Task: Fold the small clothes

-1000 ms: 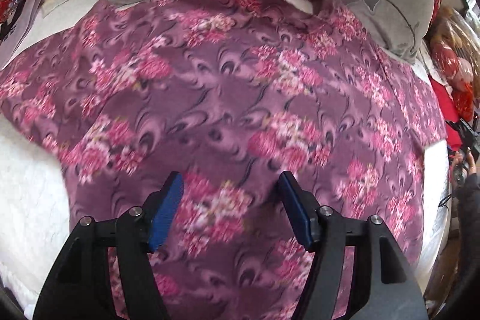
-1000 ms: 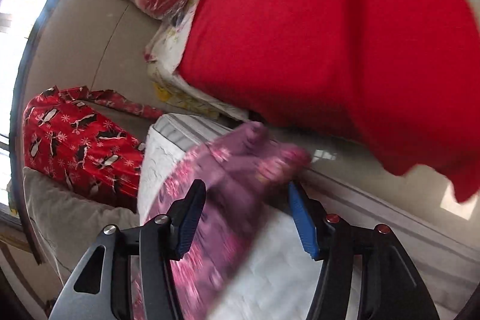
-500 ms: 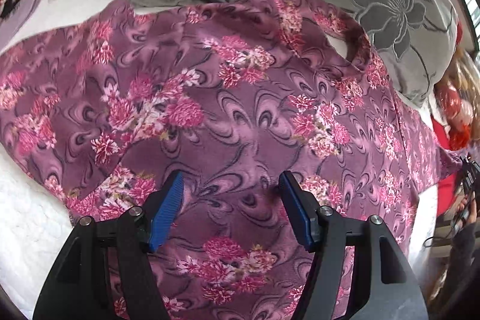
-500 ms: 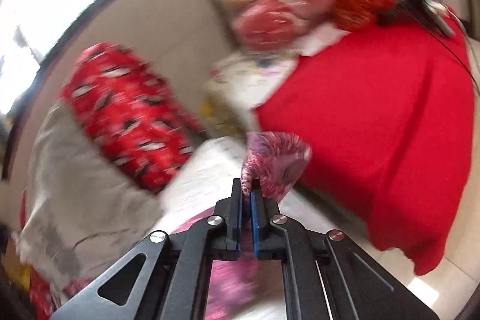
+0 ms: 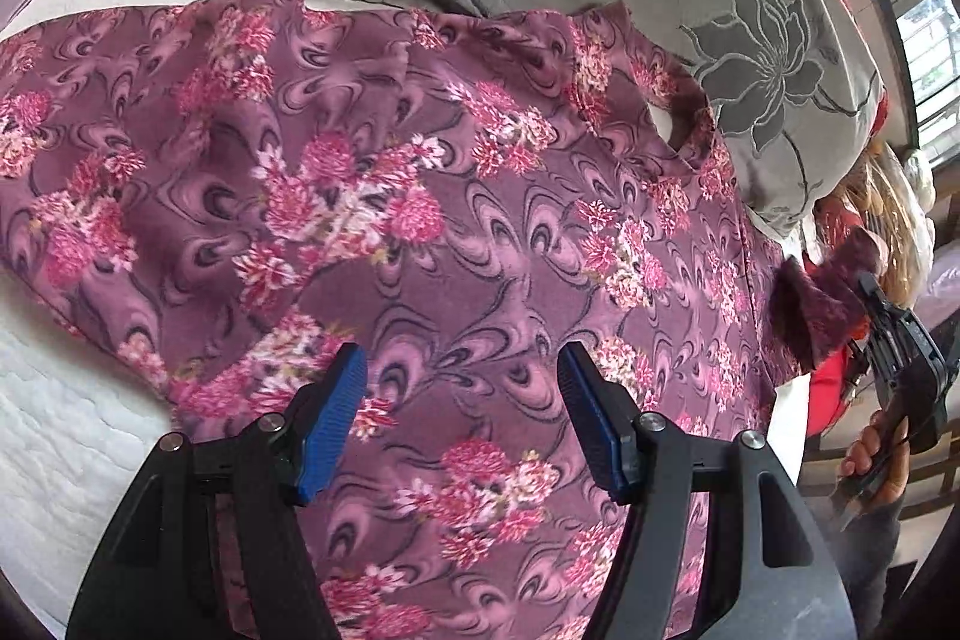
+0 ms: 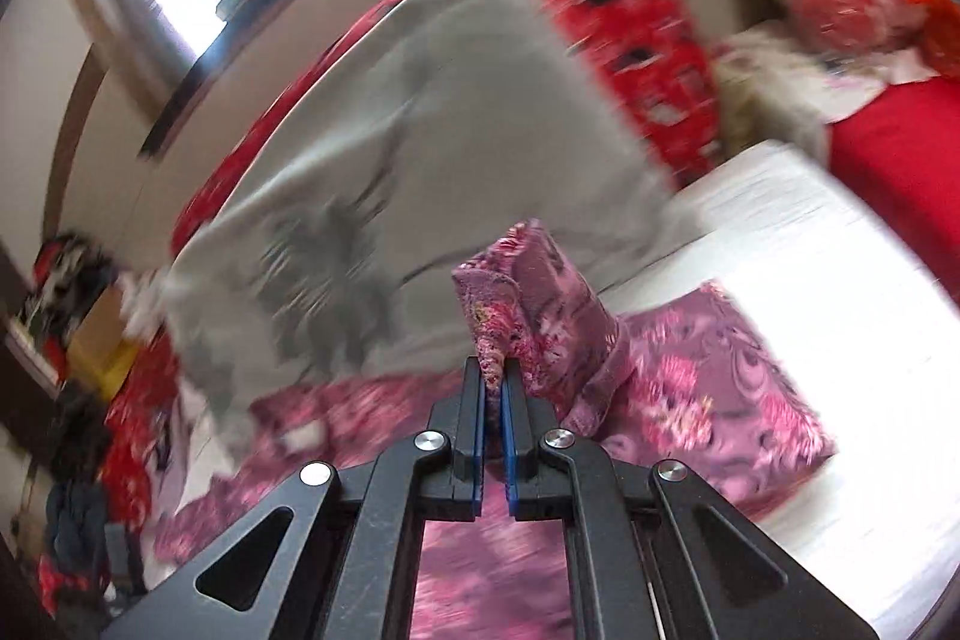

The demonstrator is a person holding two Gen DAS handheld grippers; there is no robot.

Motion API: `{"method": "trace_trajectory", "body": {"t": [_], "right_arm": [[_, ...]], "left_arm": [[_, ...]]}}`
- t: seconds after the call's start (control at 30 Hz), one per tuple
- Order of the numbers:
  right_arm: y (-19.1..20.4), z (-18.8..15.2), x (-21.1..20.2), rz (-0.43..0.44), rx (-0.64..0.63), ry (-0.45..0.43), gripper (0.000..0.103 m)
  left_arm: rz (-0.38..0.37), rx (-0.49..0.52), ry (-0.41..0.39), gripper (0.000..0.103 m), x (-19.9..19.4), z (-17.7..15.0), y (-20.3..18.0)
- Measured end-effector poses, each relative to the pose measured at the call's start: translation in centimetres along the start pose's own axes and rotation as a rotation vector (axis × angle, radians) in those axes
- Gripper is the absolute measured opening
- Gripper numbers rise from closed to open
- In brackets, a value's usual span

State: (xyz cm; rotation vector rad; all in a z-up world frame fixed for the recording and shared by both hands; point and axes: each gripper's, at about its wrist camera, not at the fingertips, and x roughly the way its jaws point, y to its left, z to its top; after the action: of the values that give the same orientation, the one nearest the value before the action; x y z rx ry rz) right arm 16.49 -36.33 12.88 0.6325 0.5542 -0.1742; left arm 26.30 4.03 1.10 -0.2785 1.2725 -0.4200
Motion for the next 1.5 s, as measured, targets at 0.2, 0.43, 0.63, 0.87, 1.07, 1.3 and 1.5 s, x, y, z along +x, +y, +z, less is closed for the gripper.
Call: {"method": "trace_trajectory", "body": {"t": [0.2,0.43,0.63,0.87,1.07,1.3,1.5], "right_arm": [[8.1,-5.2,4.1,0.09,-0.1,0.134,0.004],[17.6,-12.1,8.2,0.214,-0.23,0.291,0.004],[21.1,-18.1,11.1,0.221,-0.292,0.445,0.014],[18.4,-18.5,7.6,0.217,-0.275,0.464,0.035],[10.3,-14.9,3.3,0.092,-0.181,0.371,0.037],[0.2,-10.3,-0.3,-0.07,0.0,0.21,0.038],[-5.2,-8.3,1.9,-0.132,0.125,0.198,0.04]], "left_arm": [[-0.04,-0.017,-0.008,0.065,-1.2,0.9,1.5],[-0.078,-0.031,-0.037,0.065,-3.2,1.3,3.6],[-0.116,-0.038,-0.015,0.065,-3.4,0.9,4.3],[-0.242,-0.054,0.103,0.065,-0.7,0.1,1.8],[-0.23,-0.11,0.062,0.06,1.7,0.7,-2.3],[-0.185,-0.107,-0.115,0.003,-3.5,1.9,-1.0],[-0.083,-0.119,-0.102,0.003,-3.9,1.9,1.7]]}}
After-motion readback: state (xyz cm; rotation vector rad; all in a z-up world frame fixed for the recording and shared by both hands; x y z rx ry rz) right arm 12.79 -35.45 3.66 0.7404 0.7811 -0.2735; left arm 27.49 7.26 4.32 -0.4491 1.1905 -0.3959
